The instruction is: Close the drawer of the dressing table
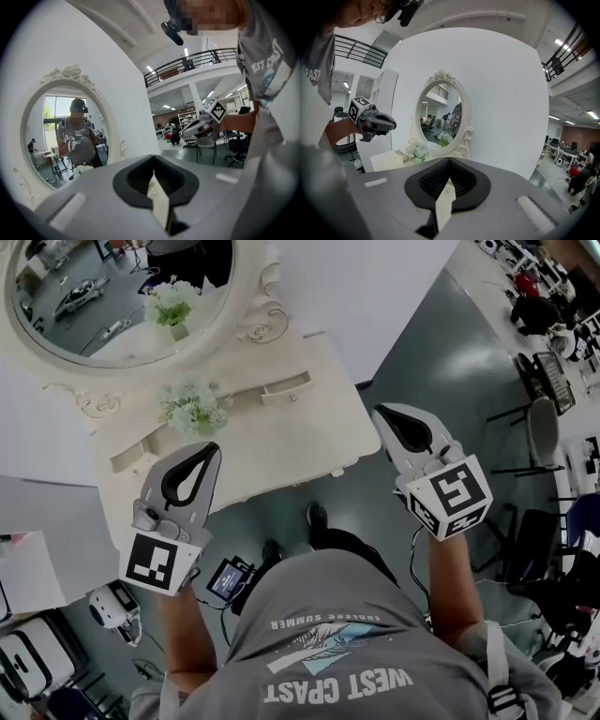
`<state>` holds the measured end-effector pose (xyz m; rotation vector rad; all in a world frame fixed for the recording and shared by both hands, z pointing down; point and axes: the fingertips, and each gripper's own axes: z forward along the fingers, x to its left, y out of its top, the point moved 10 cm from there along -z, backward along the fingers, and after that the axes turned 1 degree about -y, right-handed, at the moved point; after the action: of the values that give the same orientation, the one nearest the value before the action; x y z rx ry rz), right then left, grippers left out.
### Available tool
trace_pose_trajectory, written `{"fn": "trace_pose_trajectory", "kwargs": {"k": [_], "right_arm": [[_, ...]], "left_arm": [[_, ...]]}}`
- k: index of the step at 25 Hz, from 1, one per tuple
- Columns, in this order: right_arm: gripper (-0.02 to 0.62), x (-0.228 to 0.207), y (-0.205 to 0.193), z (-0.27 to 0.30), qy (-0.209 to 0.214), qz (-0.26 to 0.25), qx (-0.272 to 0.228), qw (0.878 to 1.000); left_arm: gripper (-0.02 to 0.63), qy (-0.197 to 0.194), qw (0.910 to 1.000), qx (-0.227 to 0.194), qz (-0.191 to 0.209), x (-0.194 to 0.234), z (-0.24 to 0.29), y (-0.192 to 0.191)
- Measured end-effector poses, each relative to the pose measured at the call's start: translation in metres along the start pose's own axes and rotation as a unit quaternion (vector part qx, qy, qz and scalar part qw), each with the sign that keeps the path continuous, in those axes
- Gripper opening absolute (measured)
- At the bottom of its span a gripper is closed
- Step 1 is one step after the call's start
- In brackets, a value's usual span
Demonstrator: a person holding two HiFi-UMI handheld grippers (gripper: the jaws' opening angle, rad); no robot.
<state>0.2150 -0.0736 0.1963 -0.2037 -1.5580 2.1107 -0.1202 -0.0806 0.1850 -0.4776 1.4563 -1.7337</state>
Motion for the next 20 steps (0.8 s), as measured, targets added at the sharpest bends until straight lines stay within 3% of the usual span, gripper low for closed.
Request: {"fn": "trace_pose_trajectory", "kwargs": {"k": [20], "right_arm": [[0.002,-0.029,-0.067,0.136,0.089,-0.007,0.056,0.994]], "left_arm": [[0.003,0.054,0.9942,0.079,-0.050,0.020,0.033,-0.055]]}}
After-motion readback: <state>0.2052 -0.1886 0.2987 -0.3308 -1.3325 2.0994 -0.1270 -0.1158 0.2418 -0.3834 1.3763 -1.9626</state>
